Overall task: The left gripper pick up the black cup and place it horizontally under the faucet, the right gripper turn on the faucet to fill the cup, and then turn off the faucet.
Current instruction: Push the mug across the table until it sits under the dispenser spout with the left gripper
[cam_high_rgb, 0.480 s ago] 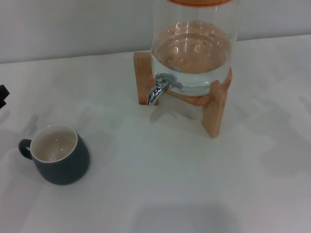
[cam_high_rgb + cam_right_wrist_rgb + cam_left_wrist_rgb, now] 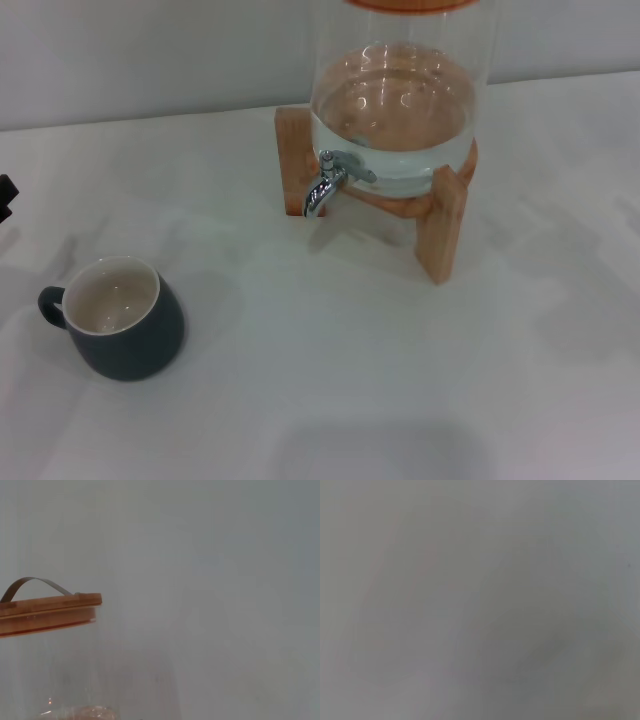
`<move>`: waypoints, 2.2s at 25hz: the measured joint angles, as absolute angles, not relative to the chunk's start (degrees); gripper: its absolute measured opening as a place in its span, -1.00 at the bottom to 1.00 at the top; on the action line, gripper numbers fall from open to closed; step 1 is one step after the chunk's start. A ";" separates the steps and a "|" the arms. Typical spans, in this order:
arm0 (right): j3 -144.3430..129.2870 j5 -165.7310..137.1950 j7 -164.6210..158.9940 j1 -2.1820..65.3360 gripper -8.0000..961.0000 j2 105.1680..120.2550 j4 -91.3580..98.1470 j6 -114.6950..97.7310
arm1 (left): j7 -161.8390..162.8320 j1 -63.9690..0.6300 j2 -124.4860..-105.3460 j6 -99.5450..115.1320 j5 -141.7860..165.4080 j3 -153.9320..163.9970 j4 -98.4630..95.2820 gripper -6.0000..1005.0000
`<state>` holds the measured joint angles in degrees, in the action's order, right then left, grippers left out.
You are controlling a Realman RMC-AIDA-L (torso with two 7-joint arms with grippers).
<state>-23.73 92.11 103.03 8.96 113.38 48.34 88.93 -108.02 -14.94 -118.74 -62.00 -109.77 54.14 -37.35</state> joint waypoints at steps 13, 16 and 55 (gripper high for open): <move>-22.95 92.10 103.10 9.05 0.27 113.37 48.34 88.88 | -112.80 -12.26 -119.20 -63.41 -111.95 54.20 -37.37 0.72; -22.94 92.10 103.09 9.06 0.27 113.37 48.30 88.63 | -113.59 -10.69 -119.29 -65.70 -113.17 54.17 -37.38 0.71; -22.41 92.09 102.18 10.53 0.26 112.72 48.16 87.10 | -137.36 -9.77 -119.53 -77.98 -126.54 54.22 -15.29 0.67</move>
<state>-22.41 92.09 102.18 10.53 112.72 48.16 87.10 -137.36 -9.77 -119.53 -77.98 -126.54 54.22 -15.29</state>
